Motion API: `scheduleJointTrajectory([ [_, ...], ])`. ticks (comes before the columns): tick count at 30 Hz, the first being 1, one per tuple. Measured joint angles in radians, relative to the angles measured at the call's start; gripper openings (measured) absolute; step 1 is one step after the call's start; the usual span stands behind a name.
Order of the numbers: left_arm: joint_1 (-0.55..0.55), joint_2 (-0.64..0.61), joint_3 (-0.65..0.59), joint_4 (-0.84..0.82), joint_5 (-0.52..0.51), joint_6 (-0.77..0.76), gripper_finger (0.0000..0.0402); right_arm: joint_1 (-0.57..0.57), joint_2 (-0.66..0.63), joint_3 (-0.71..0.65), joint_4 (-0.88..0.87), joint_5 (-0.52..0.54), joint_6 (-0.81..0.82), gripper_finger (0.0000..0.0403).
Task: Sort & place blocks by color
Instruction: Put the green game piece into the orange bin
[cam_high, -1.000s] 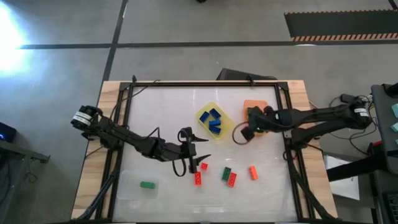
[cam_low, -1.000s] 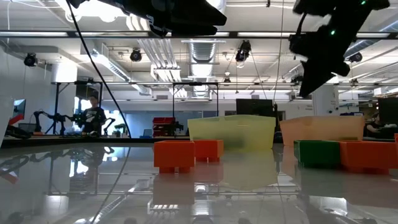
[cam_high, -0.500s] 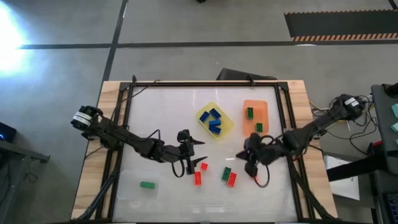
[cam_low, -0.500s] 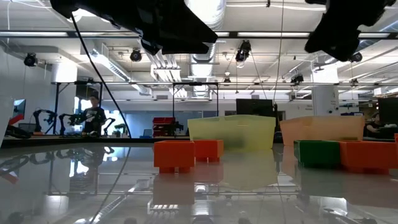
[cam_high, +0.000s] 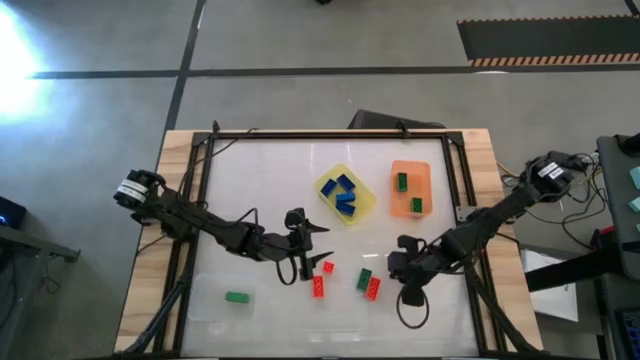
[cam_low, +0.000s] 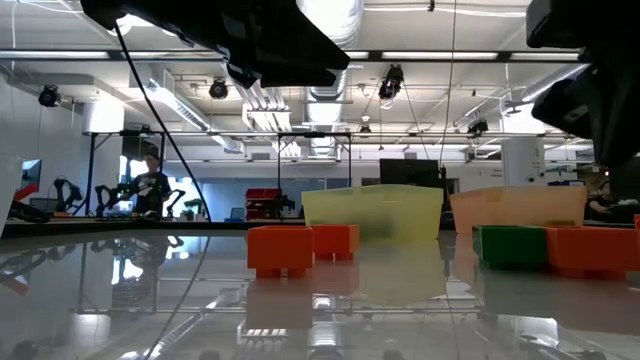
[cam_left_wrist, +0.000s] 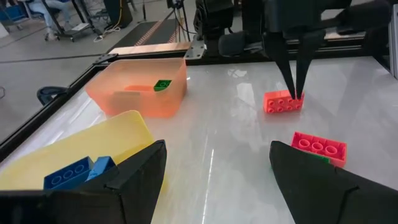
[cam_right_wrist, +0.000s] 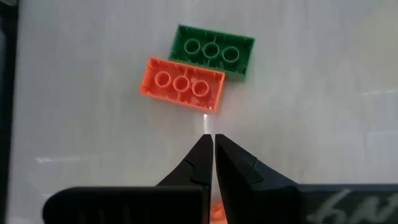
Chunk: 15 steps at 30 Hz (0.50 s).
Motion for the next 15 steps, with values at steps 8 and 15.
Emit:
scheduleJointTrajectory([
  [8, 0.0, 0.0, 0.0, 0.0, 0.0, 0.0, 0.027, -0.004, -0.006, 0.0, 0.024, 0.0, 0.034, 0.0017],
  [15, 0.0, 0.0, 0.0, 0.0, 0.001, 0.001, 0.027, -0.003, -0.077, 0.0, -0.015, -0.05, 0.289, 0.0098],
])
